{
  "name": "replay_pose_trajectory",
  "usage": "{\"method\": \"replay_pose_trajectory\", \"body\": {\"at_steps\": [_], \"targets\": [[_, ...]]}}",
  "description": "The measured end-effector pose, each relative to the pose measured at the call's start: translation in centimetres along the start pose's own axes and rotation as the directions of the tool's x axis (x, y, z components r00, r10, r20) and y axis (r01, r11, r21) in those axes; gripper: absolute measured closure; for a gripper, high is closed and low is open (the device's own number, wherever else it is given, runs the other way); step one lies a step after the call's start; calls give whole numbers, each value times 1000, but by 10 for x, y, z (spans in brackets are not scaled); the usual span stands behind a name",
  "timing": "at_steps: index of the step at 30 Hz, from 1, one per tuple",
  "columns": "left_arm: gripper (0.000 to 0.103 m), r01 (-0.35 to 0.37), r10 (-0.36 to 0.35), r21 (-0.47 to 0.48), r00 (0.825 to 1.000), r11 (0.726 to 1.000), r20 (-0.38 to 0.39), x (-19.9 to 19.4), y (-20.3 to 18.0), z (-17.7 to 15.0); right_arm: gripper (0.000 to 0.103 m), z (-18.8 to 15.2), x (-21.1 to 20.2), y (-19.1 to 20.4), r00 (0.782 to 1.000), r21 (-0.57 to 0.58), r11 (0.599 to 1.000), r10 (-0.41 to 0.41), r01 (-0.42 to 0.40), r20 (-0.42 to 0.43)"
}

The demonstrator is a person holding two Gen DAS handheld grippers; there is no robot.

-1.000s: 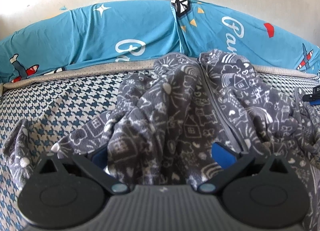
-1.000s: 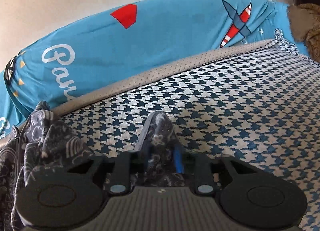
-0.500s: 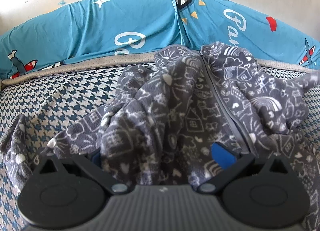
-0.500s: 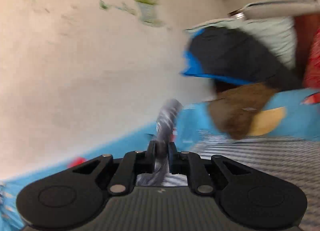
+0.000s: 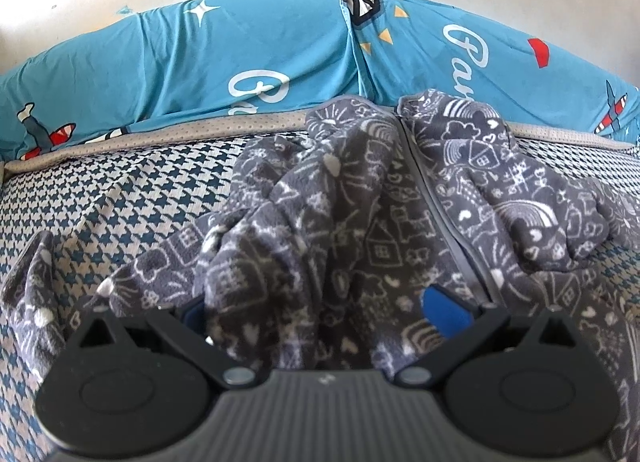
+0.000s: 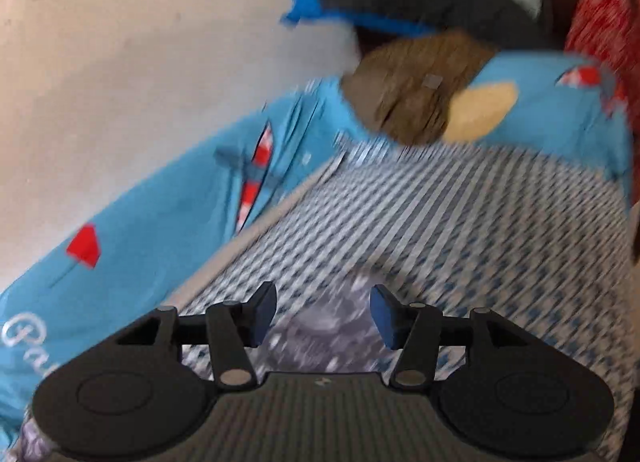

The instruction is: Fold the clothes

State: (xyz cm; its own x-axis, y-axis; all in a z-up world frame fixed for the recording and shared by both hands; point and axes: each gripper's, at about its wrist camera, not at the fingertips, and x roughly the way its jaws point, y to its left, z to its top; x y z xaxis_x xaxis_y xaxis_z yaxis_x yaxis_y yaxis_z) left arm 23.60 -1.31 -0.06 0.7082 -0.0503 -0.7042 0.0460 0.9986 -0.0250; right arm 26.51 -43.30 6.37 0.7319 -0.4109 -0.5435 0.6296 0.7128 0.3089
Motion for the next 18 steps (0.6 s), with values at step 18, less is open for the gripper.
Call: {"method": "replay_pose_trajectory", "body": {"at_steps": [18], "targets": [[0, -2, 2, -20, 1000, 1000, -9, 4, 0, 0, 52, -71, 27, 146, 827, -343, 761, 439, -550, -351]]}}
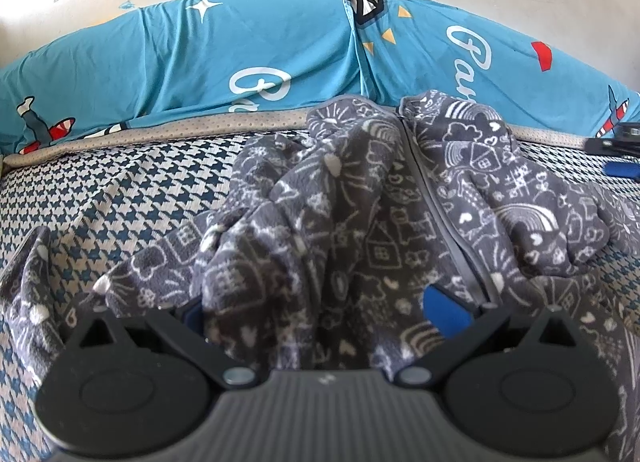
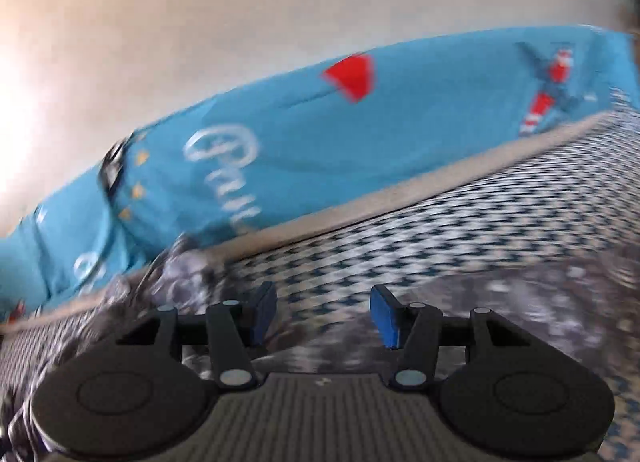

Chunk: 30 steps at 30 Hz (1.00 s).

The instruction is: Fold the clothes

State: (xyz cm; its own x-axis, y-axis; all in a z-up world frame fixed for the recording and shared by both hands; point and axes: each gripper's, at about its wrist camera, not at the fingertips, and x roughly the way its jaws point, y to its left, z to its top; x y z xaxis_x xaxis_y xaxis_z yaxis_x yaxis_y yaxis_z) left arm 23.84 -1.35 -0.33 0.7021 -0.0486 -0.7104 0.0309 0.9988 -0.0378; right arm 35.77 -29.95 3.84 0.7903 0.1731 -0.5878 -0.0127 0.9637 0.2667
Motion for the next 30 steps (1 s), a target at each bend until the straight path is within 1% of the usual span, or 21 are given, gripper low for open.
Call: {"method": "replay_pose_trajectory", "body": {"at_steps": [2, 6, 11, 12, 15, 16, 19, 20, 21, 23, 25, 27, 28, 30], "targets": [[0, 0, 0, 1, 1000, 1000, -2, 1, 1, -1, 52, 0, 15, 11, 999, -46, 999, 24, -26, -28], [0, 1, -1, 1, 1000, 1000, -9, 2, 2, -2, 52, 2, 40, 26, 998, -126, 991, 35, -42, -57], [0, 1, -1, -1, 1000, 1000, -15, 4, 2, -3, 52, -1, 64, 40, 993, -158, 986, 27, -44, -112], [0, 2, -2, -2, 1000, 1000, -19, 5, 3, -4, 51, -2, 68, 42, 992, -167, 985, 19, -40, -128], [0, 5, -5, -12, 1000, 1000, -27, 6, 4, -4, 49, -9, 81, 49, 987, -231, 973, -50, 14, -152], [0, 7, -7, -16, 1000, 1000, -29, 7, 5, -4, 46, -11, 83, 50, 987, -239, 971, -55, 18, -149], [0, 9, -10, -27, 1000, 1000, -28, 6, 6, -4, 47, -12, 86, 53, 988, -259, 966, -58, 19, -144], [0, 10, -11, -30, 1000, 1000, -26, 6, 6, -4, 55, -12, 86, 54, 988, -265, 964, -53, 13, -143], [0, 11, -12, -32, 1000, 999, -25, 6, 6, -4, 61, -12, 86, 55, 989, -271, 963, -47, 7, -143], [0, 12, -13, -33, 1000, 999, -24, 6, 6, -5, 79, -12, 87, 57, 989, -284, 959, -37, -5, -143], [0, 12, -13, -35, 1000, 999, -22, 7, 5, -5, 91, -10, 87, 63, 988, -297, 955, -26, -21, -153], [0, 13, -14, -37, 1000, 999, -19, 7, 6, -6, 93, -6, 85, 68, 991, -312, 950, -40, -1, -126], [0, 13, -14, -38, 1000, 999, -15, 7, 6, -5, 94, -3, 84, 70, 994, -315, 949, -52, 20, -96], [0, 13, -14, -39, 1000, 999, -5, 6, 6, -4, 94, 5, 79, 72, 997, -302, 950, -79, 74, -6]]}}
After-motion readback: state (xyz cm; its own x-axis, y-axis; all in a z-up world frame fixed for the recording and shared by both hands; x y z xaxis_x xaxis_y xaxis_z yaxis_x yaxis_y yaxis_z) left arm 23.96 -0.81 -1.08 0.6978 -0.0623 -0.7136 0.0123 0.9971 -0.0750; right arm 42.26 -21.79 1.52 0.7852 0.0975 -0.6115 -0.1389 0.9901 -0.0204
